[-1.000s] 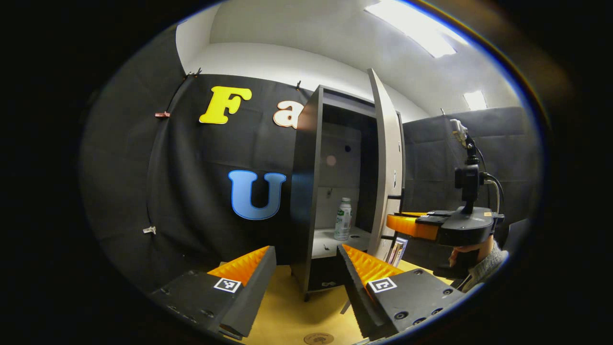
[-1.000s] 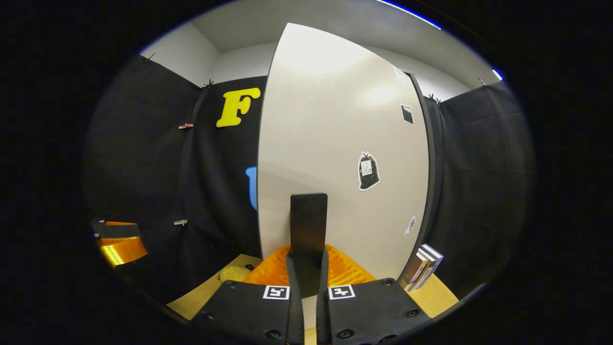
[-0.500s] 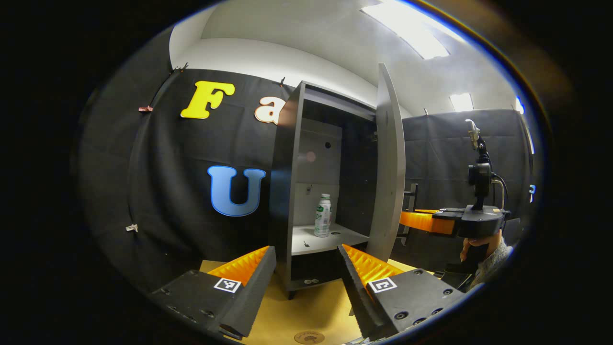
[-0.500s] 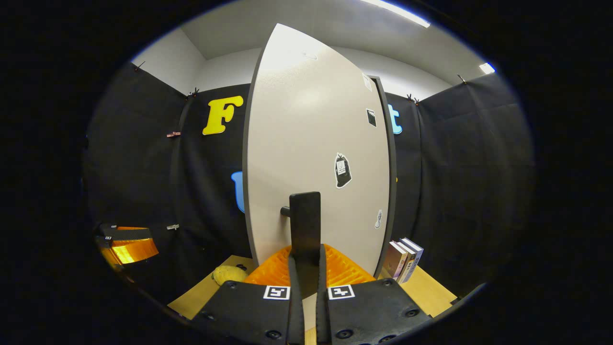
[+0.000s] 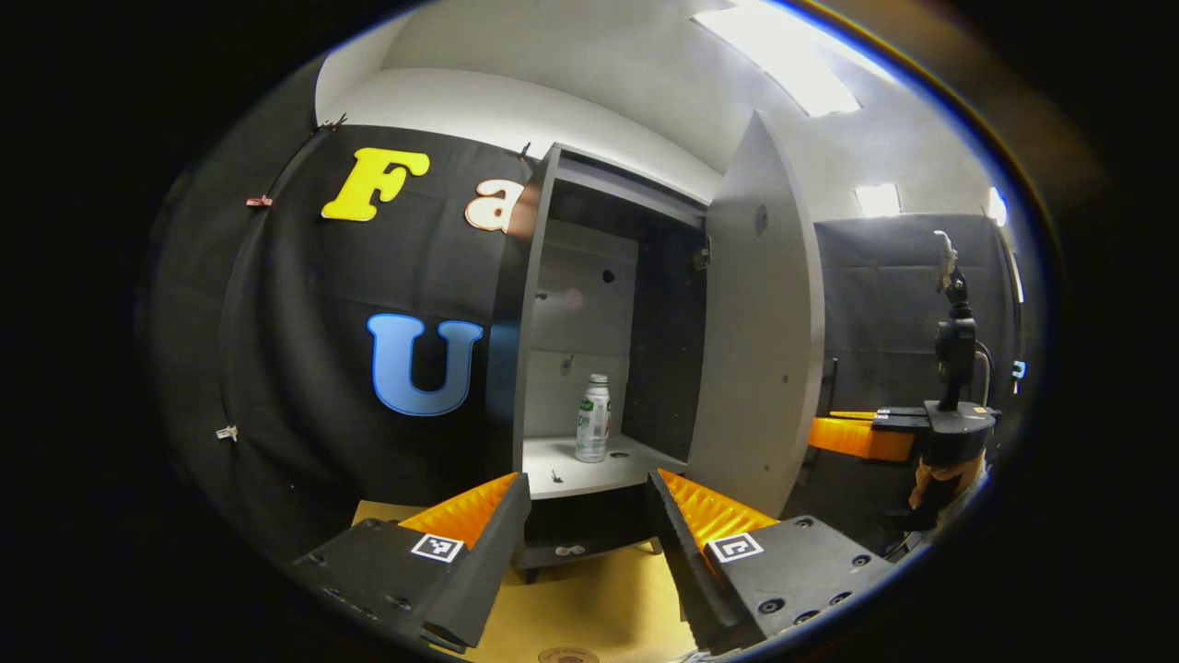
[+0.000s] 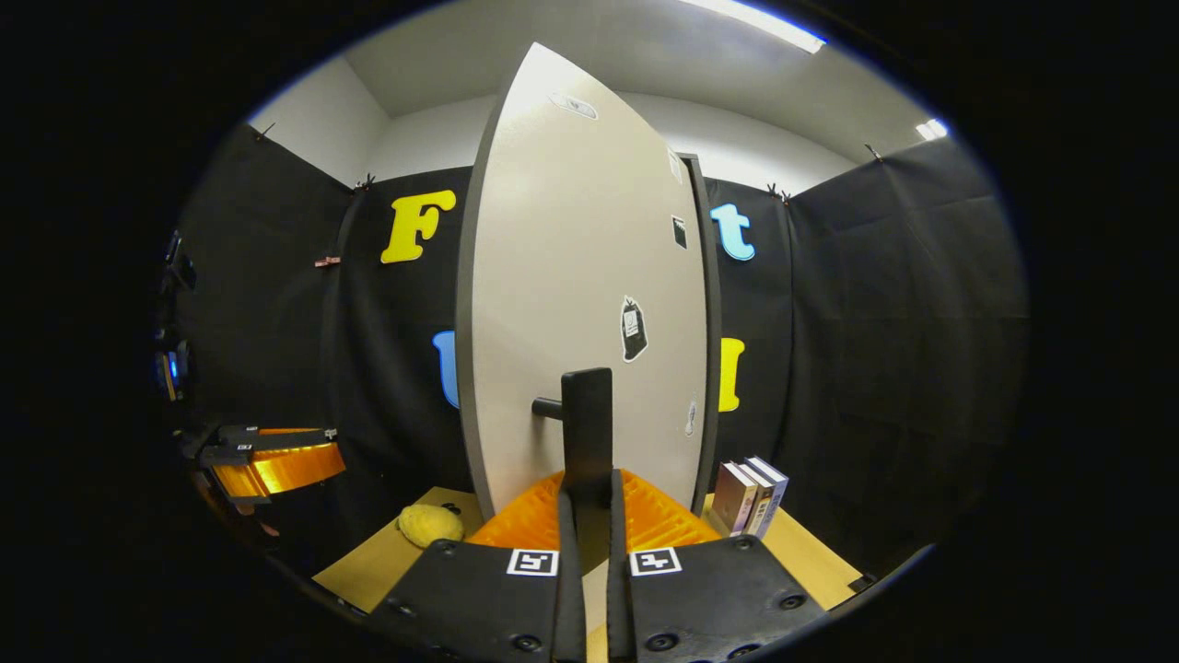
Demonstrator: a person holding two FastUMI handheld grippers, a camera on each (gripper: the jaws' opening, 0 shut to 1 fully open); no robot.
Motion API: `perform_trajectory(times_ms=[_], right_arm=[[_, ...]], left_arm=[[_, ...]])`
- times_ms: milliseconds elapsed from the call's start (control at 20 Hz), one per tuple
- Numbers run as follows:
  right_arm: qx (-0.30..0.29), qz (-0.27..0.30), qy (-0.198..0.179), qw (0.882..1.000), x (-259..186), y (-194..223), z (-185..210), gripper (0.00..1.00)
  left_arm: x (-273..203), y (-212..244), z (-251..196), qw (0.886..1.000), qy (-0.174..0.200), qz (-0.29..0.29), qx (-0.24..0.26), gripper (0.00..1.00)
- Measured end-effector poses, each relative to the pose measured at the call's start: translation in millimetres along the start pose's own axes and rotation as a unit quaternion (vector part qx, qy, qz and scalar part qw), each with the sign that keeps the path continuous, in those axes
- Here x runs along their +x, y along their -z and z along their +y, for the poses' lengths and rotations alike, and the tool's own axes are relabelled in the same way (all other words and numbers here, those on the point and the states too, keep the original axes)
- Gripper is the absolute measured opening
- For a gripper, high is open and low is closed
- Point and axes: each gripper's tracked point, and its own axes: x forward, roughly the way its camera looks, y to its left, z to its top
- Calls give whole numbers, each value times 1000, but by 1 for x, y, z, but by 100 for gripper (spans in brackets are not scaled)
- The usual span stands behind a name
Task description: Open the cabinet door with the right hand, grasp the bottle in the cabinet with the left hand and place it on the coaster, then close the cabinet door with the right hand.
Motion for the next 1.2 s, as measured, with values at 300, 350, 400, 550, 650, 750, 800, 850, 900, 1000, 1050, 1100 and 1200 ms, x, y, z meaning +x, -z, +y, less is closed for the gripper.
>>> perform_trajectory(times_ms=[300,350,400,550,650,750,800,850,900,1000,1050,1100,1200], right_arm=[[2,-7,-4,1000,-20,-4,-43,13],[2,-6,-4,1000,-21,-4,-50,13],[0,-6,-4,1000,-23,-5,-57,13],[-6,-4,3,1000,-26,-9,-75,13],[-4,-8,9,1000,-27,-14,-89,12],[-6,-7,14,1000,-27,-15,-103,12],[-7,-7,17,1000,-27,-16,-110,12],[-5,-8,19,1000,-28,-17,-118,12],[-2,-10,20,1000,-30,-20,-125,12],[6,-14,25,1000,-31,-23,-139,9],[6,-16,29,999,-32,-25,-146,7],[6,-23,34,999,-33,-30,-155,7],[5,-25,37,999,-33,-32,-166,7]], left_arm=[[40,3,-35,1000,7,2,-1,81],[45,2,-40,1000,7,2,1,81],[48,3,-47,1000,8,2,2,81],[59,3,-64,1000,13,3,8,81],[66,3,-73,1000,16,4,13,81],[73,5,-81,1000,15,5,17,81],[76,9,-84,1000,15,7,17,81],[79,11,-87,1000,15,10,17,81],[82,13,-90,1000,15,12,16,81],[88,17,-90,1000,11,17,16,81],[93,18,-89,1000,9,18,15,81],[98,19,-87,1000,7,19,13,81],[109,21,-84,1000,4,21,10,81]])
